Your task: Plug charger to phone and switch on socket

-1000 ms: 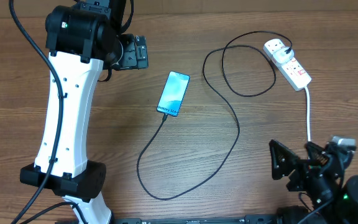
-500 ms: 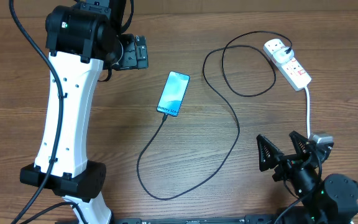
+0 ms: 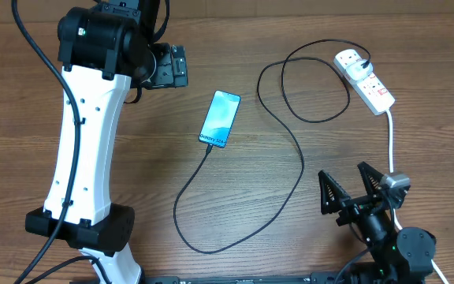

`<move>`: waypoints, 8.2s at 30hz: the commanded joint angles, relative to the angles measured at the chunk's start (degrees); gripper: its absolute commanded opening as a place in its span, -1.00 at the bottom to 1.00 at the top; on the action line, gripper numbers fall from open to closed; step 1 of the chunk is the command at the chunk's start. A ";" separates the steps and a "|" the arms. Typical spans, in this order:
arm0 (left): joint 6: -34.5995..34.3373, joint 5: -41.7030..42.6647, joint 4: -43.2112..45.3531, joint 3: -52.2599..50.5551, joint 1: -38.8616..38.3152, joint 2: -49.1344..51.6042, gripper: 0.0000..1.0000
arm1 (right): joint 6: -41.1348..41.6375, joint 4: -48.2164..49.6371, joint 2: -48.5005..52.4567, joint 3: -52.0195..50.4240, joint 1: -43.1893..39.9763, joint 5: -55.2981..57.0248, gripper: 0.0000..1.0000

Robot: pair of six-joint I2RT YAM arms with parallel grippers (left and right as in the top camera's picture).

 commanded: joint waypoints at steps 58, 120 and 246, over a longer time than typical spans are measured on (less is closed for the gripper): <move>-0.81 -0.92 0.04 -0.31 0.22 0.20 1.00 | -18.38 17.53 -0.68 -13.60 0.57 9.46 1.00; -0.81 -0.94 0.04 -0.31 0.22 0.20 1.00 | -18.38 17.68 -0.66 -13.60 0.57 10.69 1.00; 21.31 15.34 31.78 -78.01 11.26 -73.79 0.99 | -18.38 17.70 -0.66 -13.60 0.57 10.67 1.00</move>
